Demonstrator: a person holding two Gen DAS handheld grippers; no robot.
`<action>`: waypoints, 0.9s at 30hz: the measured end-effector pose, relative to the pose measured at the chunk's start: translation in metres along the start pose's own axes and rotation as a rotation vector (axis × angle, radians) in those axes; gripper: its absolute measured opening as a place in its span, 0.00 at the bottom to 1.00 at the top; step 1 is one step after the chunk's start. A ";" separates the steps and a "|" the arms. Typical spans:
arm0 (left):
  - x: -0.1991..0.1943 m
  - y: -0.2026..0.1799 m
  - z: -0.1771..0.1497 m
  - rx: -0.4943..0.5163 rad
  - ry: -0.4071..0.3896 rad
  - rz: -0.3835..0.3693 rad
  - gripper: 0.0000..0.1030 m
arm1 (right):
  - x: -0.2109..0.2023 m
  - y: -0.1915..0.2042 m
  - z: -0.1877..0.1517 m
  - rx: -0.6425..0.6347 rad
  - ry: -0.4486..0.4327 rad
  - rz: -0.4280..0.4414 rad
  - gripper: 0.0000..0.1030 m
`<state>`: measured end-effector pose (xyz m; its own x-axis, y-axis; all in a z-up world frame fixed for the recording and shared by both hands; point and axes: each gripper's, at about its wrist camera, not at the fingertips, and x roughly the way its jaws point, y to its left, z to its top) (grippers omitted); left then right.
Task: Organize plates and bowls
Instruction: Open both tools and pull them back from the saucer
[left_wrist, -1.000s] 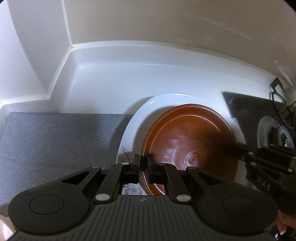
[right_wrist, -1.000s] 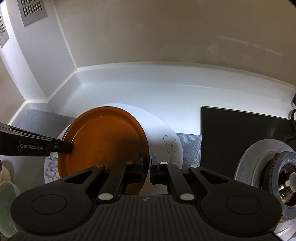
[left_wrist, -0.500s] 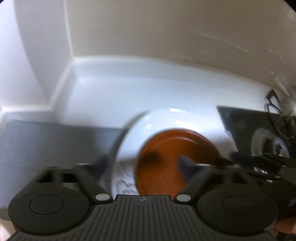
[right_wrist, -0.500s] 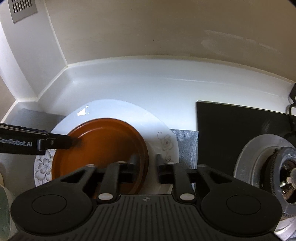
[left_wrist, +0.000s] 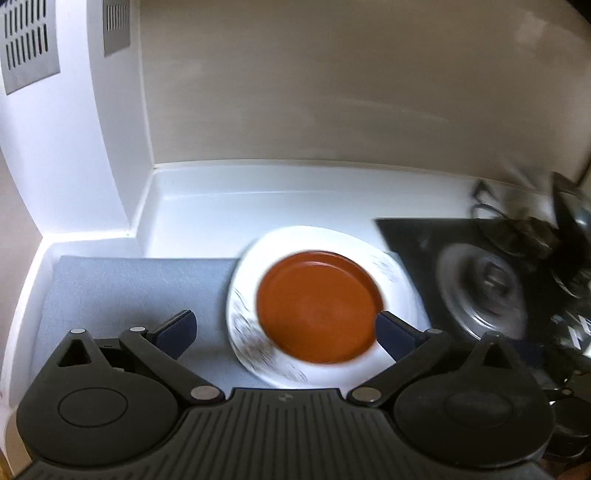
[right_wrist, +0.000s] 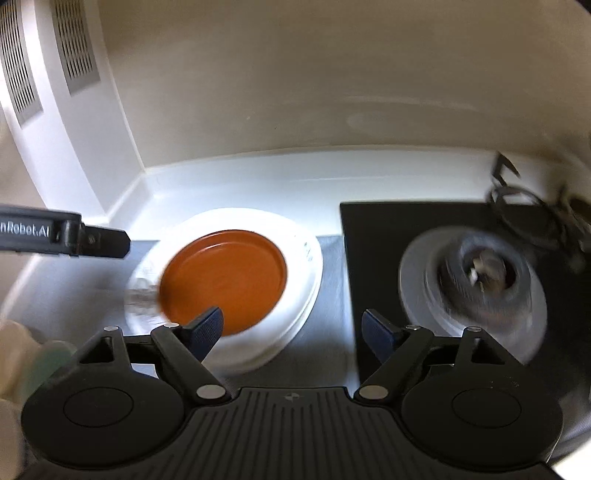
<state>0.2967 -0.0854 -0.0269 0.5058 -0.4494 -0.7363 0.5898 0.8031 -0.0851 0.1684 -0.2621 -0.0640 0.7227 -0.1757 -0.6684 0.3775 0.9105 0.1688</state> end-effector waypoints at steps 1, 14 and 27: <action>-0.009 -0.001 -0.006 0.002 -0.009 -0.025 1.00 | -0.011 0.001 -0.006 0.029 -0.002 0.003 0.84; -0.092 -0.039 -0.048 0.030 -0.082 -0.034 1.00 | -0.111 0.005 -0.050 0.091 -0.114 0.015 0.88; -0.119 -0.081 -0.064 0.036 -0.096 0.071 1.00 | -0.152 -0.032 -0.064 0.063 -0.222 0.059 0.90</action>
<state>0.1484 -0.0720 0.0251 0.6042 -0.4288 -0.6716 0.5718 0.8203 -0.0093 0.0095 -0.2406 -0.0140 0.8516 -0.2072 -0.4814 0.3610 0.8978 0.2521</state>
